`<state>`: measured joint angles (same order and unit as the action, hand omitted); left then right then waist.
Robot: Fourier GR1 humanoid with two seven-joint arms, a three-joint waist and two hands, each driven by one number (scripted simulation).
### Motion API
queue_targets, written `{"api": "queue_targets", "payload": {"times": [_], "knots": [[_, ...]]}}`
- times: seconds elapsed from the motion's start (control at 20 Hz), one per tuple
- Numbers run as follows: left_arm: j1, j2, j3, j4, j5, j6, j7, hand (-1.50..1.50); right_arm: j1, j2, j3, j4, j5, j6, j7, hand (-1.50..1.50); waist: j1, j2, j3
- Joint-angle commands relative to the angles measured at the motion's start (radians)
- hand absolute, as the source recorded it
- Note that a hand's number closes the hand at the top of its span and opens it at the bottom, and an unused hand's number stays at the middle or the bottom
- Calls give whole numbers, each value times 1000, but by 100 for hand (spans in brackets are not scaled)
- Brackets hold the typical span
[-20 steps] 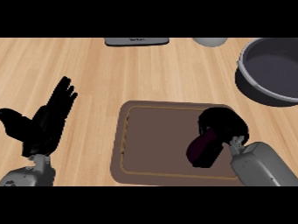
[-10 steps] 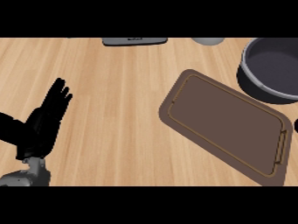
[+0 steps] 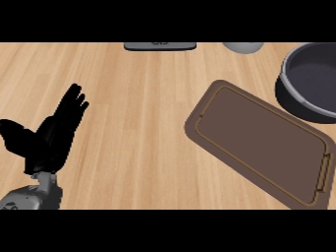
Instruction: Pick the eggplant from the tray and place it in the pot
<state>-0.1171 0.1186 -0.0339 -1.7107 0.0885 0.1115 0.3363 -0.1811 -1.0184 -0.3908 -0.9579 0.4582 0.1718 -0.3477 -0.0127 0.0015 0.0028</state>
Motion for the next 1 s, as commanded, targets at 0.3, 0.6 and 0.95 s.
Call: {"api": "queue_targets", "payload": {"times": [0.3, 0.6, 0.95], "knots": [[5, -29, -57, -75, -52, 36, 64, 0, -129, -121, -148, 16, -148, 92, -204, 150, 17, -4, -2], [-18, -22, -9, 45, -30, -7, -25, 0, -297, -118, -81, -12, -174, 178, -27, 150, 26, 0, -4], [4, -29, -24, 9, -16, -34, -1, 0, -464, -61, 35, 76, -93, 142, 88, 150, 32, 1, -3]]}}
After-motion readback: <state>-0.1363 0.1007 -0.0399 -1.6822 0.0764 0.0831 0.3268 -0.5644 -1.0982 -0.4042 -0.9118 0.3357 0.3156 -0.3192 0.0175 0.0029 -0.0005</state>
